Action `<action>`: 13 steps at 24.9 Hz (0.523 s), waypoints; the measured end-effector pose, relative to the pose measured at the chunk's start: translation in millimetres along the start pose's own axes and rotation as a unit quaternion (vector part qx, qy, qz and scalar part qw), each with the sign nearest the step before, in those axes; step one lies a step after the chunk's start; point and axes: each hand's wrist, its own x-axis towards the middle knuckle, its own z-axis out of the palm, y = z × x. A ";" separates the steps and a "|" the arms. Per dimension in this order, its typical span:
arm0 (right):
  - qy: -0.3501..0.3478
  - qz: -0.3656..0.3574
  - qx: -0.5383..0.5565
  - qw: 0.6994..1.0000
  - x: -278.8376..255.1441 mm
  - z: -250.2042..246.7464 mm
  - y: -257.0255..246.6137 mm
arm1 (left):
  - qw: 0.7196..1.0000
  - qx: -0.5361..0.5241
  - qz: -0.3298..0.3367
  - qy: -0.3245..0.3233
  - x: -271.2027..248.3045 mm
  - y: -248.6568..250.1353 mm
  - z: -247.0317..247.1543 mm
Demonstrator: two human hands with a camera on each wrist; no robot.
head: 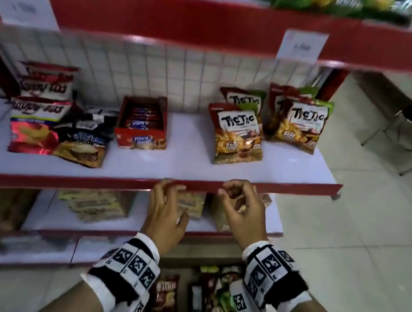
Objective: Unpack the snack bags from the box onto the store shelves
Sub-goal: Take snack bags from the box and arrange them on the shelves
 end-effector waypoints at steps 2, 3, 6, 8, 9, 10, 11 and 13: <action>-0.047 0.031 -0.010 0.998 -19.5 12.6 40.7 | 0.996 0.012 -0.058 -0.060 -18.1 -35.6 32.9; -0.077 0.051 -0.015 0.996 -29.2 19.1 62.1 | 0.994 0.004 -0.074 -0.076 -23.8 -53.8 48.8; -0.162 0.121 -0.042 0.978 -67.4 44.1 142.6 | 0.976 -0.060 -0.141 -0.154 -37.6 -109.4 105.8; -0.201 0.143 -0.068 0.967 -88.9 58.6 194.4 | 0.955 -0.119 -0.196 -0.187 -40.8 -144.3 142.5; -0.219 0.154 -0.080 0.960 -101.7 68.5 223.5 | 0.950 -0.125 -0.210 -0.193 -44.9 -163.6 165.9; -0.235 0.159 -0.094 0.954 -112.8 79.0 250.7 | 0.948 -0.119 -0.216 -0.201 -48.2 -181.4 187.6; -0.250 0.158 -0.112 0.949 -125.2 91.1 279.4 | 0.945 -0.115 -0.220 -0.213 -53.4 -199.6 208.9; -0.281 0.152 -0.142 0.937 -145.8 116.2 333.5 | 0.941 -0.122 -0.222 -0.225 -59.5 -231.3 246.1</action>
